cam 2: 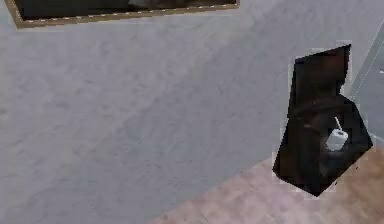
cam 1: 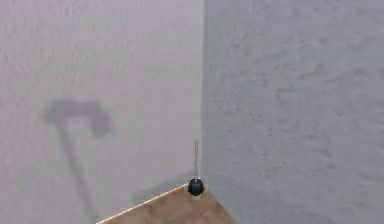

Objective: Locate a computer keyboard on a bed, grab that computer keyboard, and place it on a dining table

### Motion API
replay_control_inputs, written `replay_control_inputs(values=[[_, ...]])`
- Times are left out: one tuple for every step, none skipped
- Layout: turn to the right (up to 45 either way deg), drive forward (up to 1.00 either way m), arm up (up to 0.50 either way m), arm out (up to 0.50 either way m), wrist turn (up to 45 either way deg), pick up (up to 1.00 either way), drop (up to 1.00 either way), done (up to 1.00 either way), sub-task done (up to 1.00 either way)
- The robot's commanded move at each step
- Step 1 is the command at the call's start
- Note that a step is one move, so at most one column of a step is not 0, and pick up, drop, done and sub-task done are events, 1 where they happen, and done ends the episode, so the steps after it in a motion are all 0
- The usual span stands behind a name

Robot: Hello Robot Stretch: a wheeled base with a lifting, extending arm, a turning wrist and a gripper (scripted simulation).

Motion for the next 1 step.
replay_control_inputs(values=[[45.0,0.0,0.0,0.0,0.0,0.0,0.0,0.0,0.0]])
